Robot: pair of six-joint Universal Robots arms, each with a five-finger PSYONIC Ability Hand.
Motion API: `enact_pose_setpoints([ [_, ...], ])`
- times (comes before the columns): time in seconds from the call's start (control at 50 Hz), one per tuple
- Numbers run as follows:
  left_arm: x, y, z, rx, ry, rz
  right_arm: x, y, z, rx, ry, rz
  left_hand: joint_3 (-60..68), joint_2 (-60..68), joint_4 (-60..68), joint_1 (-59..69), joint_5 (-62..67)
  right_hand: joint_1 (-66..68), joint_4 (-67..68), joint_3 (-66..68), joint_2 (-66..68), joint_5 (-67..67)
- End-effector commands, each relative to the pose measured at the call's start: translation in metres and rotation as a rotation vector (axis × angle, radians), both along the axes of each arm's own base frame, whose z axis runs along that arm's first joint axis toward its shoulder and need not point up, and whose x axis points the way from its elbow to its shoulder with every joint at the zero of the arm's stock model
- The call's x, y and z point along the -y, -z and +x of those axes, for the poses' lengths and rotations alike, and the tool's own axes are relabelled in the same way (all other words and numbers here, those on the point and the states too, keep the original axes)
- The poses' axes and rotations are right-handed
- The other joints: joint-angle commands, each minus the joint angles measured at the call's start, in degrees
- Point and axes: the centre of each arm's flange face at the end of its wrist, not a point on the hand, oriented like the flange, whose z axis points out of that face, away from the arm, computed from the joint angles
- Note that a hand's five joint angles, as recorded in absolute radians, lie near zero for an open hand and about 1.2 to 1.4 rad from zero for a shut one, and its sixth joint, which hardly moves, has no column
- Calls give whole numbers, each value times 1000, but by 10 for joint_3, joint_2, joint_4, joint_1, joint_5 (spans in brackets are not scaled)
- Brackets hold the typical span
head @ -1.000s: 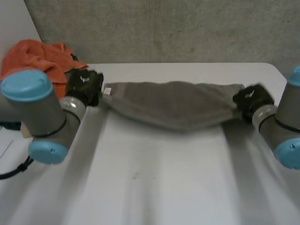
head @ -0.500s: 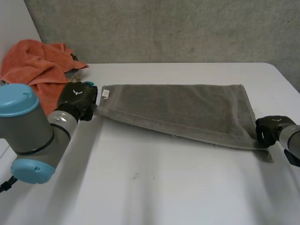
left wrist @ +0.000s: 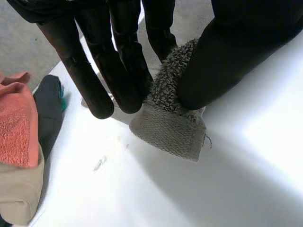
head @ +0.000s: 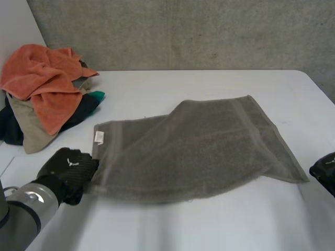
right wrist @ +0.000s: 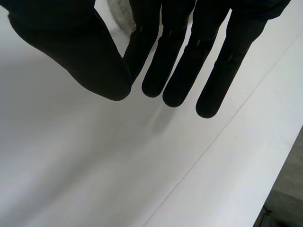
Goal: Fold the laundry.
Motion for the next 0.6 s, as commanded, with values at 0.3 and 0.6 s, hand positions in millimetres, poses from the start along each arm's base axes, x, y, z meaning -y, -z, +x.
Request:
enact_pose_setpoints([
  [0.3,75,-22,-23,-171,-50,-216,23,26,22,594,141,-134,115,112,112,144,131,-308,-341,-336,-333,-330],
  [0.6,103,-34,-33,-205,-58,-265,33,46,30,595,120,-115,115,112,112,144,131,-209,-242,-237,-233,-231],
])
